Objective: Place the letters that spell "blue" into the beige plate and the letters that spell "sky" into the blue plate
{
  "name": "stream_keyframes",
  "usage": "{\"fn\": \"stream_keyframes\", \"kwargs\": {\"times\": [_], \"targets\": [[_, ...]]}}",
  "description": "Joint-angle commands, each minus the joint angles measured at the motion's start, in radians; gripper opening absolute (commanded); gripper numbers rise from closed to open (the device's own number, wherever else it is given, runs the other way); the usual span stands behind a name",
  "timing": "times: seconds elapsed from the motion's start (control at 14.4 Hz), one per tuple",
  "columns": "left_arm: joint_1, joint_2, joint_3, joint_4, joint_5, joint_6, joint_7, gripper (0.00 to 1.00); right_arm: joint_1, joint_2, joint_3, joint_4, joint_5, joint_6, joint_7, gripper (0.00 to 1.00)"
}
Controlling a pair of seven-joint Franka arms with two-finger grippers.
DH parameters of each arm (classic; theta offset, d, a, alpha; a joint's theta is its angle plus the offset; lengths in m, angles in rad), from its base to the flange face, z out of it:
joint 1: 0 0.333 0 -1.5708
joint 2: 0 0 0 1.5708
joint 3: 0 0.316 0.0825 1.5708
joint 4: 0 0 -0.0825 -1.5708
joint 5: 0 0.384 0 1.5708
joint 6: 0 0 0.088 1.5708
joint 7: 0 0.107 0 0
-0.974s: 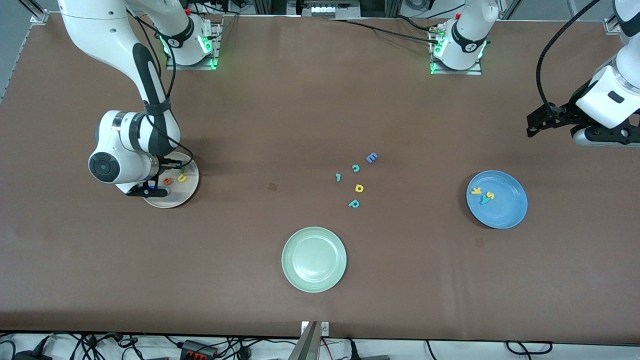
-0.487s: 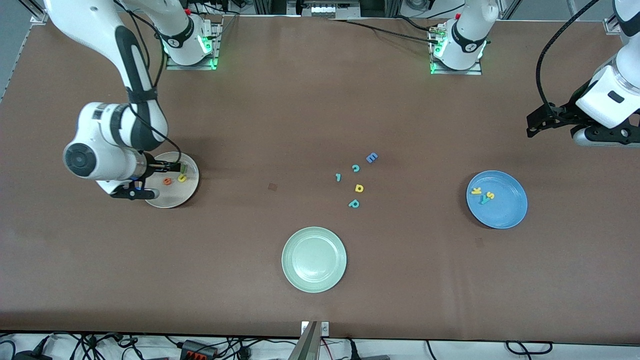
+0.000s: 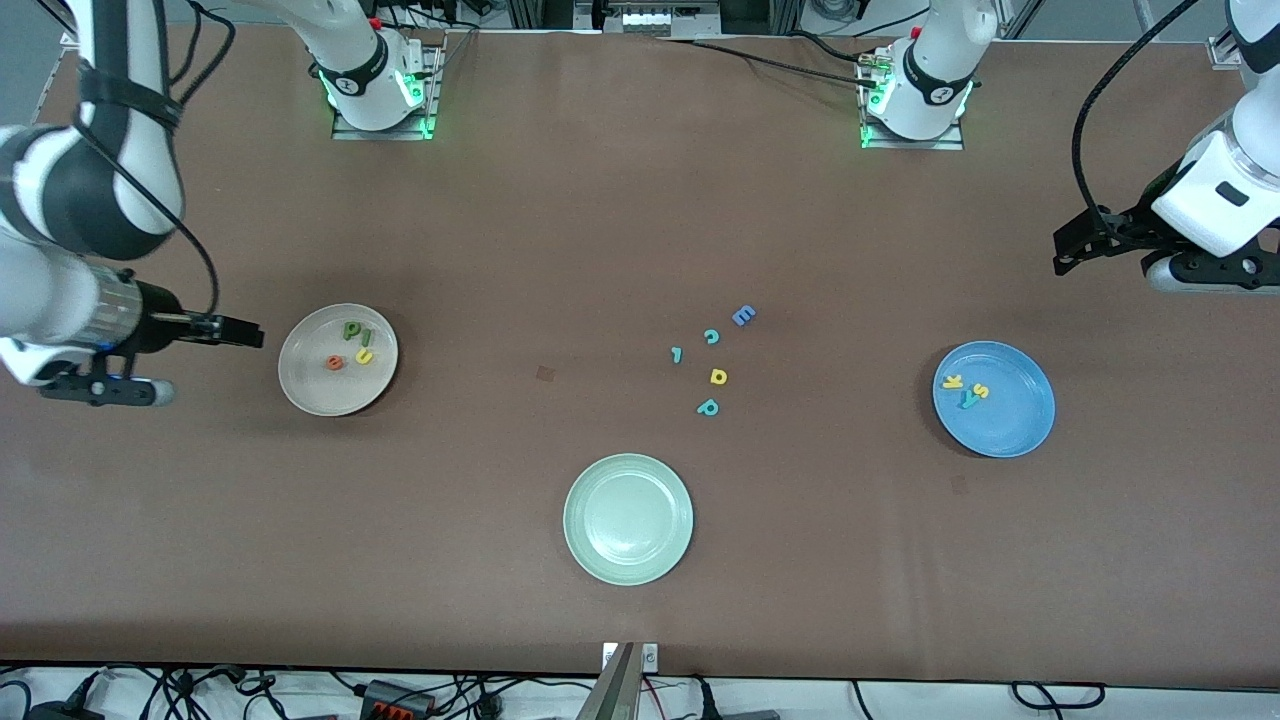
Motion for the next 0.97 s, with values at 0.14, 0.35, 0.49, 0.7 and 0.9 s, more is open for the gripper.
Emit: {"fn": "stream_keyframes", "kwargs": {"times": [0.14, 0.35, 0.49, 0.7, 0.9], "targets": [[0.001, 0.017, -0.007, 0.033, 0.017, -0.006, 0.008, 1.00, -0.028, 0.018, -0.025, 0.116, -0.008, -0.043, 0.003, 1.00], [0.003, 0.039, -0.009, 0.064, 0.016, -0.006, 0.014, 1.00, -0.043, -0.009, -0.019, 0.116, -0.008, -0.040, 0.008, 1.00], [0.006, 0.043, -0.007, 0.065, 0.010, -0.005, 0.014, 1.00, -0.114, -0.037, 0.068, 0.116, -0.039, -0.036, 0.008, 1.00], [-0.006, 0.044, -0.009, 0.074, 0.007, -0.006, 0.003, 1.00, -0.346, -0.112, 0.333, 0.115, -0.152, -0.031, 0.008, 1.00], [0.000, 0.044, -0.009, 0.074, 0.005, -0.006, 0.006, 1.00, -0.389, -0.141, 0.389, 0.115, -0.169, -0.022, 0.008, 1.00]]}}
